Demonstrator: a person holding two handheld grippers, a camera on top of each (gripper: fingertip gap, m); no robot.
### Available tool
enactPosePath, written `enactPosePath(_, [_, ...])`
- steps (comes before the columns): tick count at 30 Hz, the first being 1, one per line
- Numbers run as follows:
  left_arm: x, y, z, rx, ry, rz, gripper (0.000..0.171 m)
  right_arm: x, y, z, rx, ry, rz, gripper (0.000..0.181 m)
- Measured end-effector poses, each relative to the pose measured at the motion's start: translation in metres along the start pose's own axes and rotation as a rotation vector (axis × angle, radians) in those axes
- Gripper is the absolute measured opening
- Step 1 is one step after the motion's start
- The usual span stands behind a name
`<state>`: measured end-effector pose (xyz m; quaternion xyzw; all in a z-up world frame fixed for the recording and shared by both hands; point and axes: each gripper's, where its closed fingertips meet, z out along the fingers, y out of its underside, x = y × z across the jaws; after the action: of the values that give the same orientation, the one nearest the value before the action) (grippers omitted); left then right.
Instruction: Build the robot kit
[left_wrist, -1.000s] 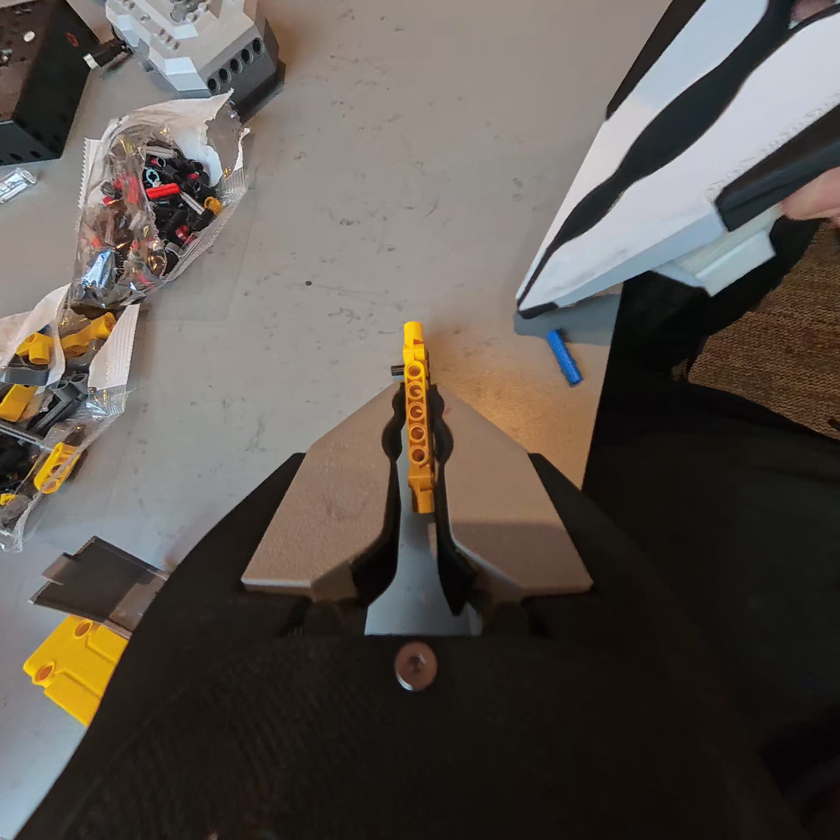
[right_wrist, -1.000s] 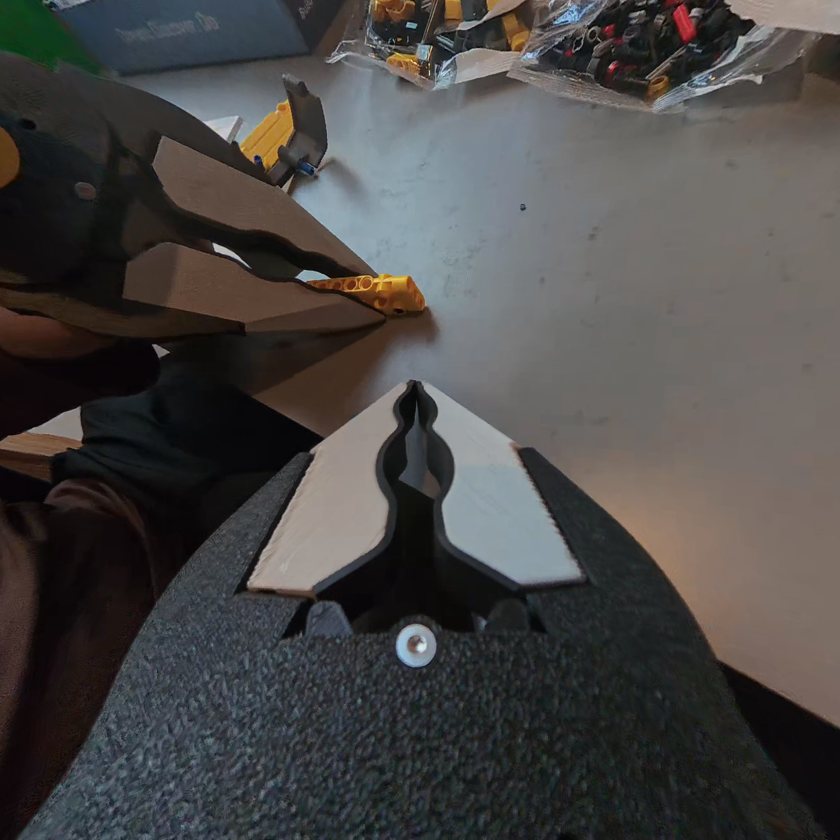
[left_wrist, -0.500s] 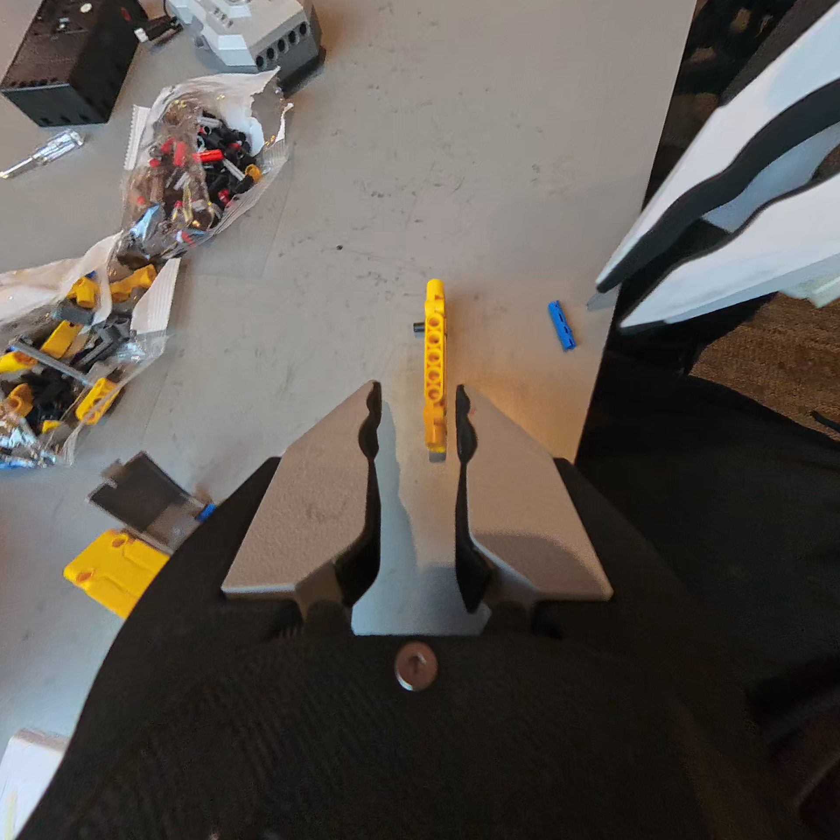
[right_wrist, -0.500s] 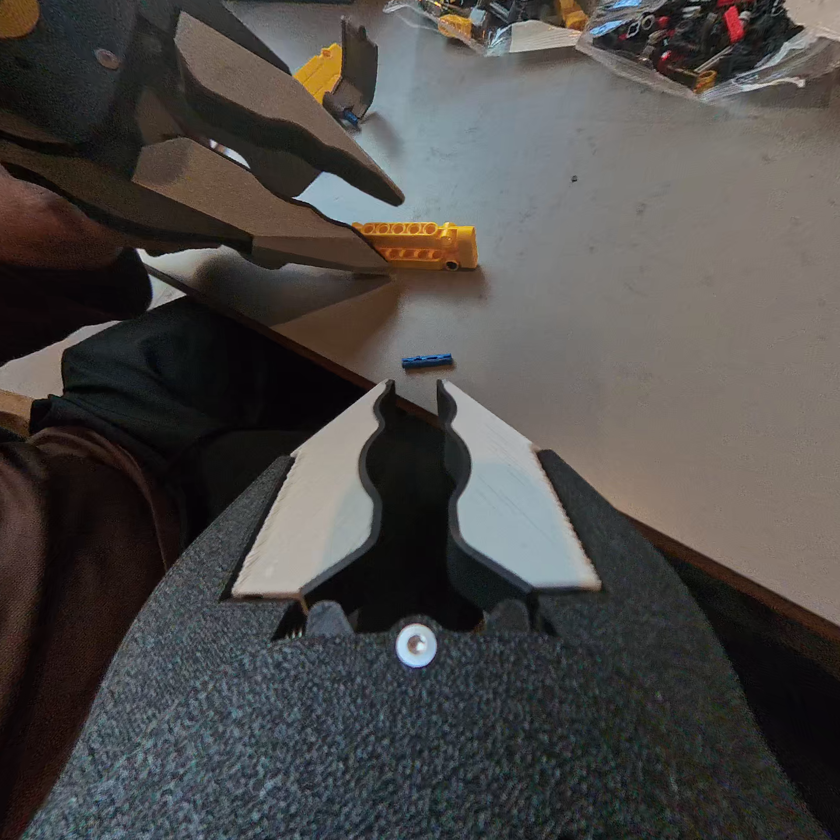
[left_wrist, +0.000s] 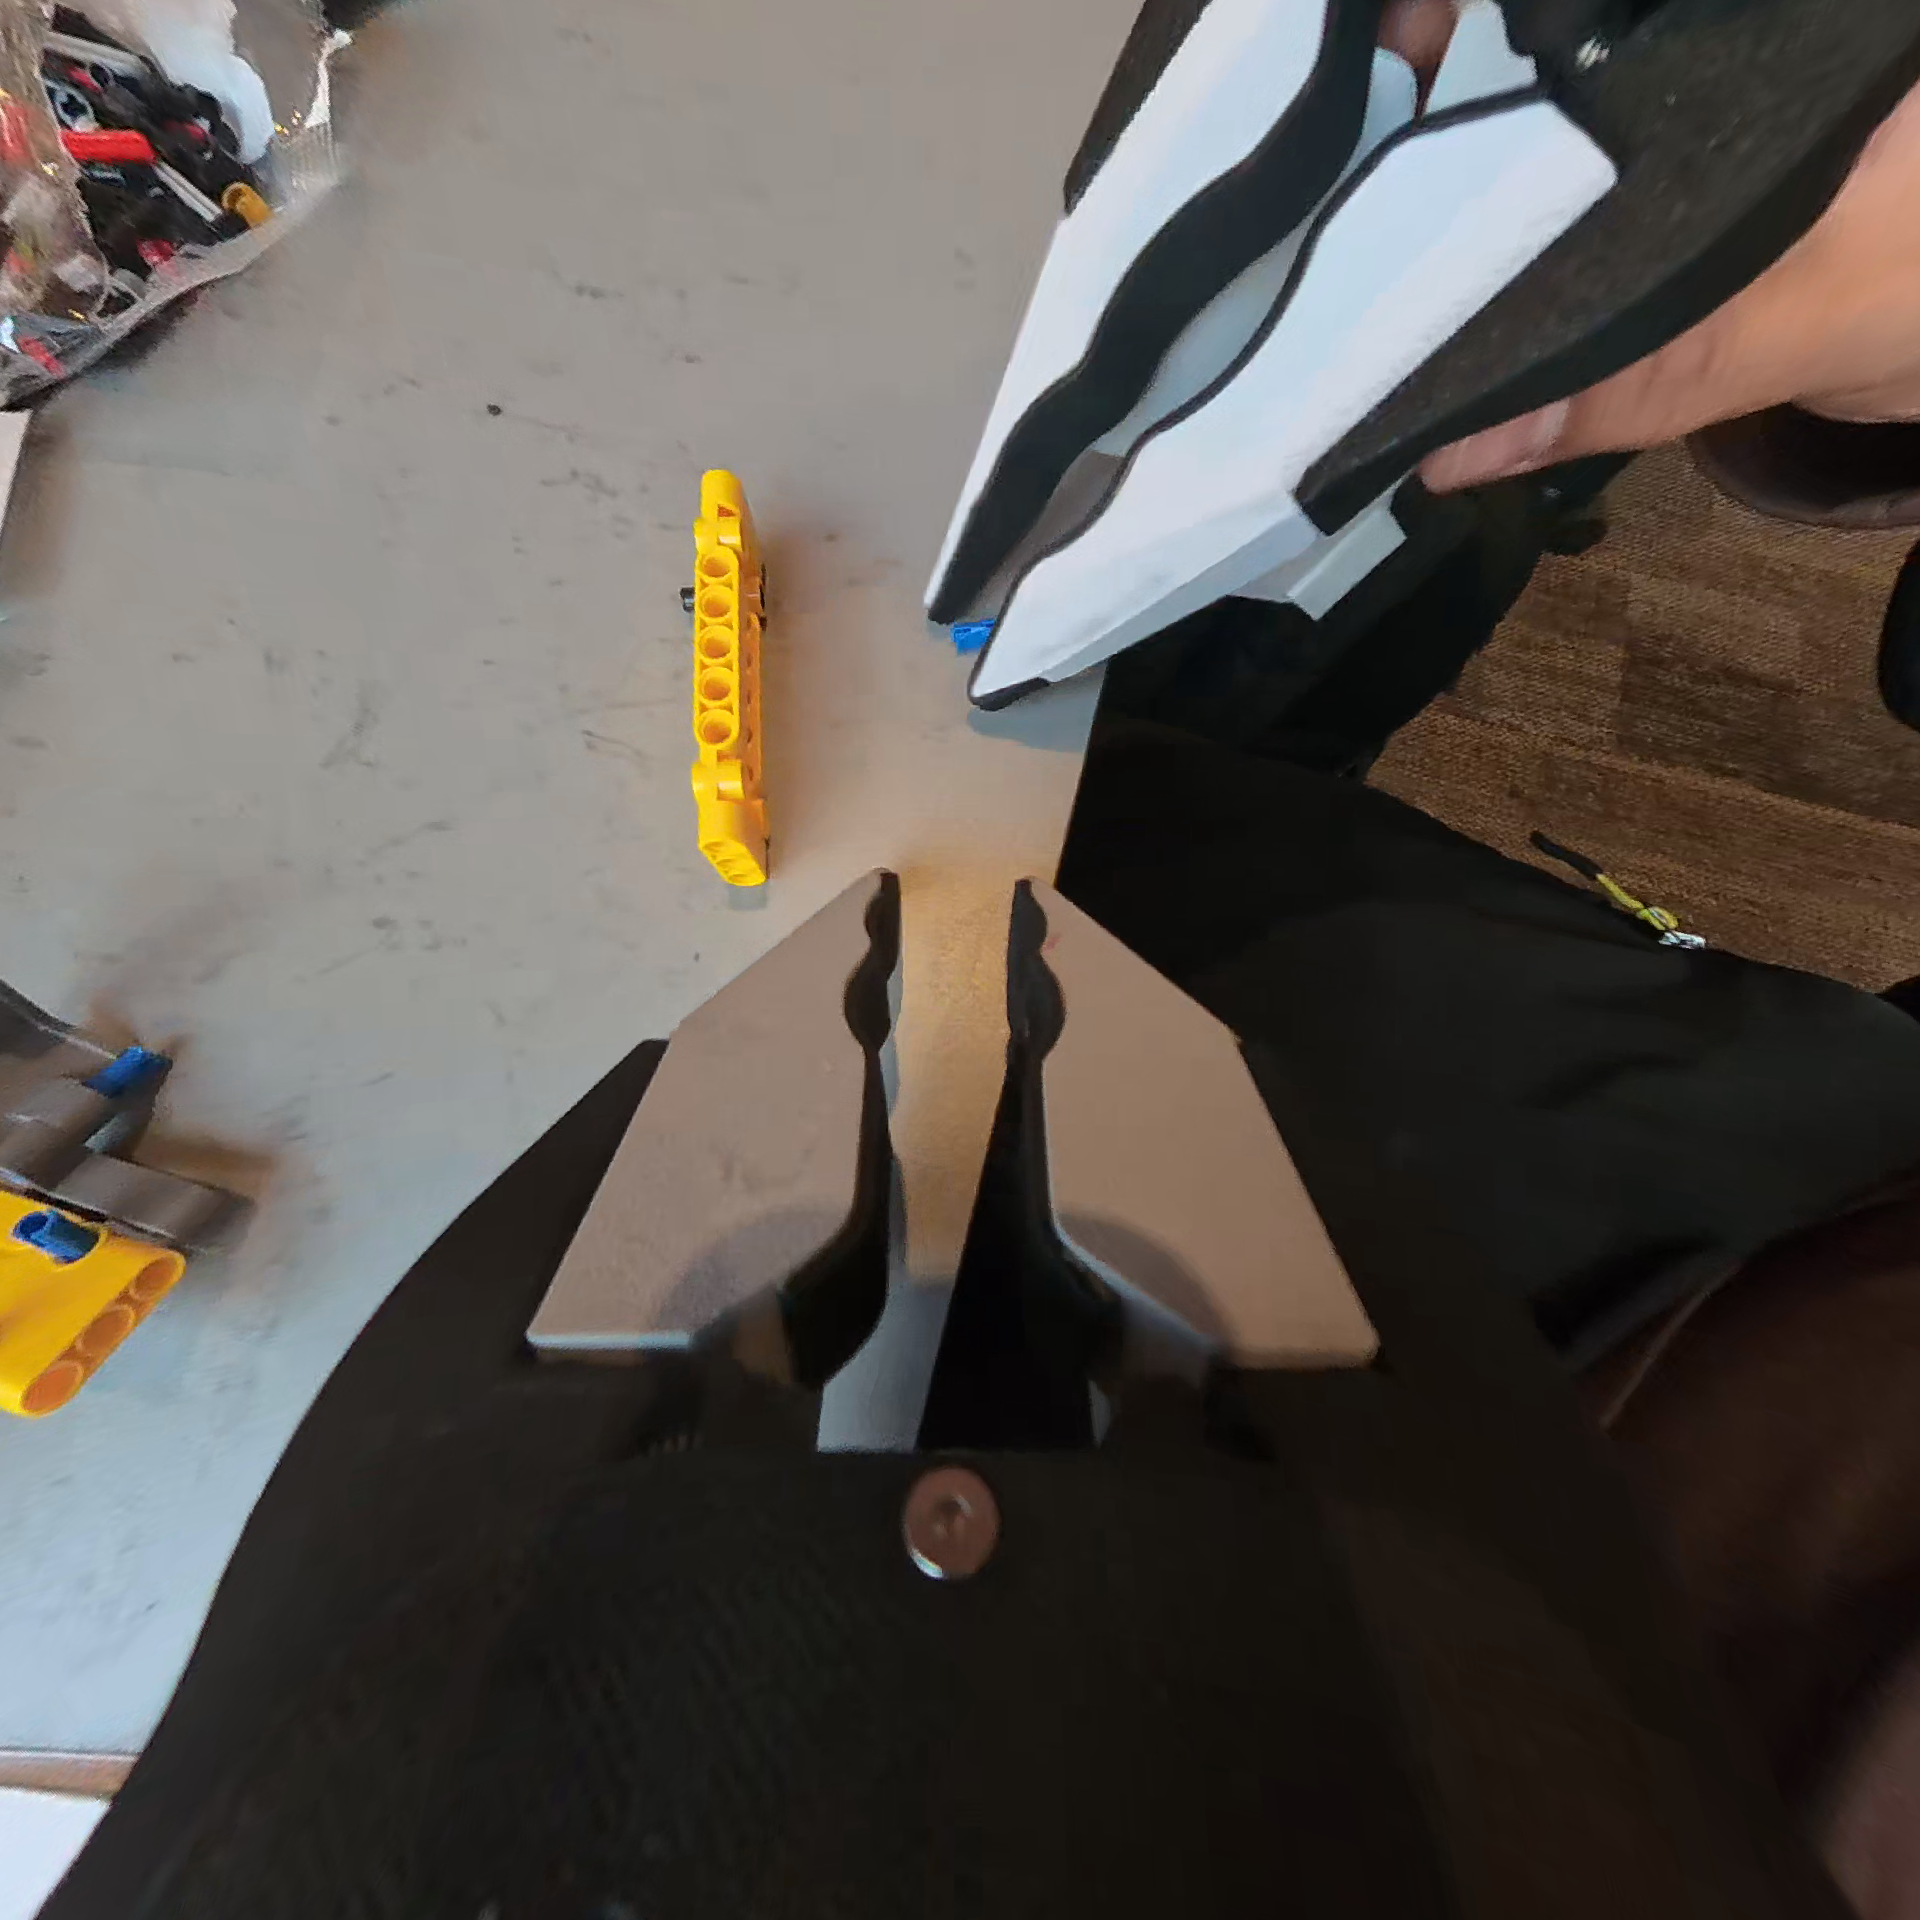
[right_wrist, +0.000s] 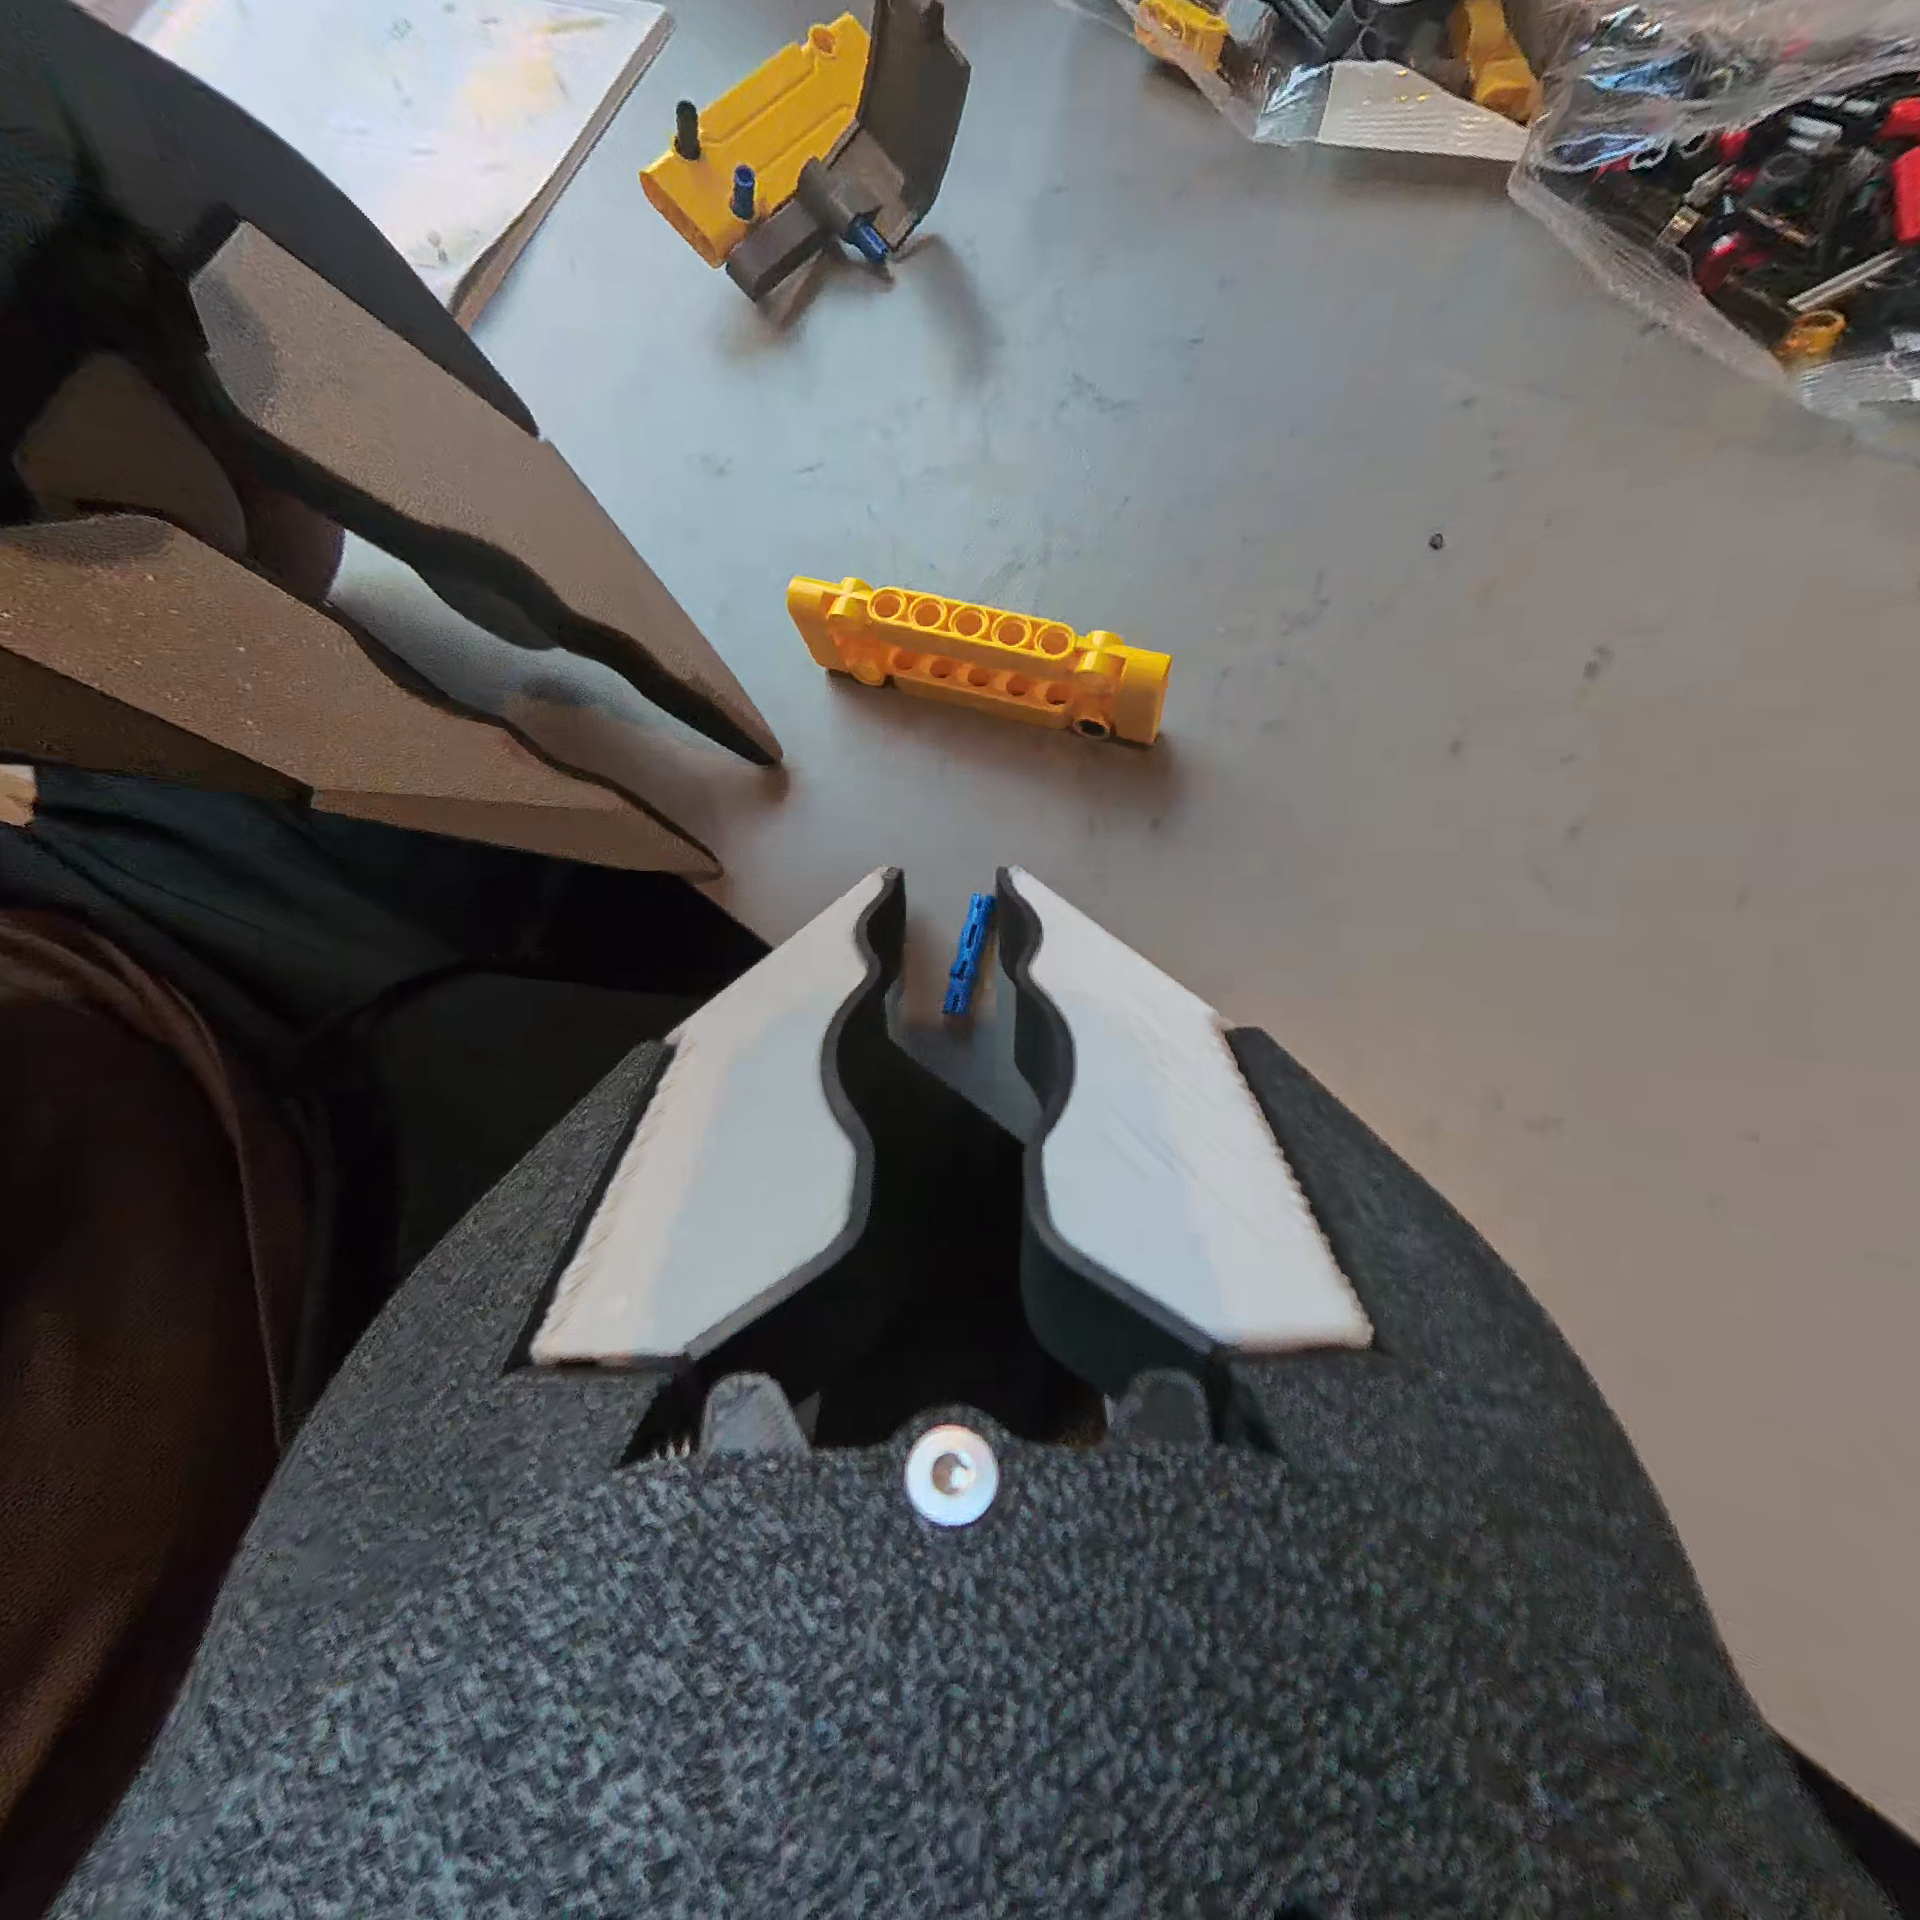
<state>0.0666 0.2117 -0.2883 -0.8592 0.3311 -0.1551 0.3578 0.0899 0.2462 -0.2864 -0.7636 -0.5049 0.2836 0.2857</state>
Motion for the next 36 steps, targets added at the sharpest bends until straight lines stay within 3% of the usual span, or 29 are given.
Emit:
enactPosePath(10, [-0.006, 0.002, -0.002, 0.0, -0.002, -0.012, 0.019, 0.004, 0.012, -0.01, 0.022, 0.073, -0.028, 0.021])
enactPosePath(12, [-0.006, 0.001, -0.003, -0.002, -0.009, 0.0, 0.019, 0.003, 0.012, -0.009, 0.033, 0.047, -0.019, 0.009])
enactPosePath(15, [-0.005, -0.001, -0.004, 0.01, -0.01, 0.034, 0.018, 0.001, 0.012, -0.009, 0.051, 0.004, 0.017, 0.006])
enactPosePath(18, [-0.002, -0.008, -0.005, 0.02, -0.03, 0.181, 0.015, -0.003, 0.012, -0.011, 0.06, -0.044, 0.055, 0.006])
enactPosePath(25, [0.009, -0.03, -0.002, 0.056, -0.215, 0.762, 0.018, -0.025, -0.003, -0.024, 0.113, -0.243, 0.191, 0.006])
enactPosePath(29, [0.013, -0.038, -0.001, 0.087, -0.273, 0.926, 0.017, -0.033, -0.005, -0.029, 0.123, -0.327, 0.232, 0.006])
enactPosePath(32, [0.018, -0.04, -0.001, 0.103, -0.308, 1.032, 0.005, -0.036, -0.004, -0.029, 0.118, -0.339, 0.229, 0.006])
enactPosePath(36, [0.016, -0.039, 0.003, 0.104, -0.352, 1.059, 0.003, -0.034, -0.004, -0.03, 0.129, -0.349, 0.242, 0.006])
